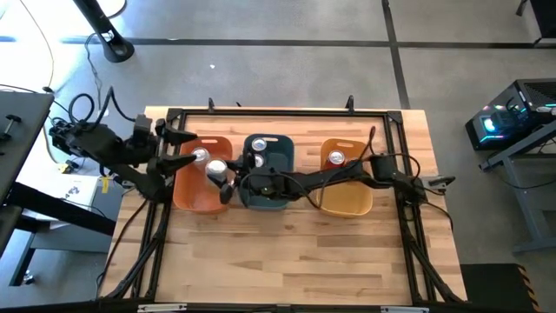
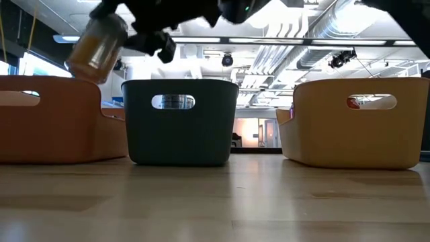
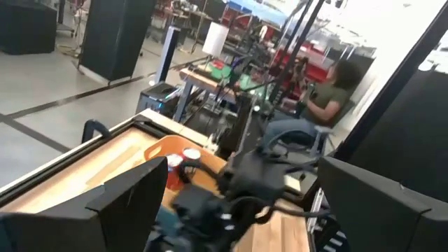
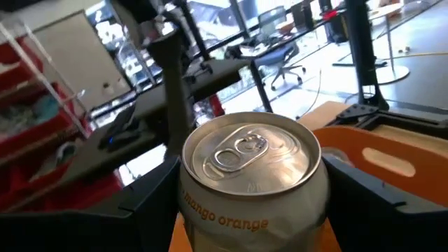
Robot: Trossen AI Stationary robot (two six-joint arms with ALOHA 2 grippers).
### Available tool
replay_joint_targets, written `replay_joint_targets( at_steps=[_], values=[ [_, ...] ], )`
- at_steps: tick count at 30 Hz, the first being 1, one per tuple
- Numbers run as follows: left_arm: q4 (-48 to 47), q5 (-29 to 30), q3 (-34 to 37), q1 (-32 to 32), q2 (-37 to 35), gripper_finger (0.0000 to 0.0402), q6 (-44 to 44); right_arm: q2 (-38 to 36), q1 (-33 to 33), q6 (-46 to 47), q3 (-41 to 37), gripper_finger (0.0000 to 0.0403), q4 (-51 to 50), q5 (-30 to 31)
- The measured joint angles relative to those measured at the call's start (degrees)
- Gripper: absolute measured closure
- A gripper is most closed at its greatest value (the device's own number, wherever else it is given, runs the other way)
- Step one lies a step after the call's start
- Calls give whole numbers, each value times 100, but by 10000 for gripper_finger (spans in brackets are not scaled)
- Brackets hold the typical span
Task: Sort soda cans
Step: Put the yellow-white soda can into the orange bin
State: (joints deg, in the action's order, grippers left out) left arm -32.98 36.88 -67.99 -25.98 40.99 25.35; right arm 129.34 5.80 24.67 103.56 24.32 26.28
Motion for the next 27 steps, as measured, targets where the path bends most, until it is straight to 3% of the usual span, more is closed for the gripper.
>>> replay_joint_targets(
  at_steps=[6,9,20,27],
  values=[
    [32,-18,0,0,11,39,1,681,-198,338,524,127,-28,-237],
    [34,-17,0,0,17,39,-13,939,-208,361,872,127,-524,-266],
    [25,-7,2,0,24,39,-359,1029,-183,53,1465,127,-2423,-333],
    [20,-4,7,0,24,39,-403,1018,-102,80,1474,127,-2934,-506]
  ],
)
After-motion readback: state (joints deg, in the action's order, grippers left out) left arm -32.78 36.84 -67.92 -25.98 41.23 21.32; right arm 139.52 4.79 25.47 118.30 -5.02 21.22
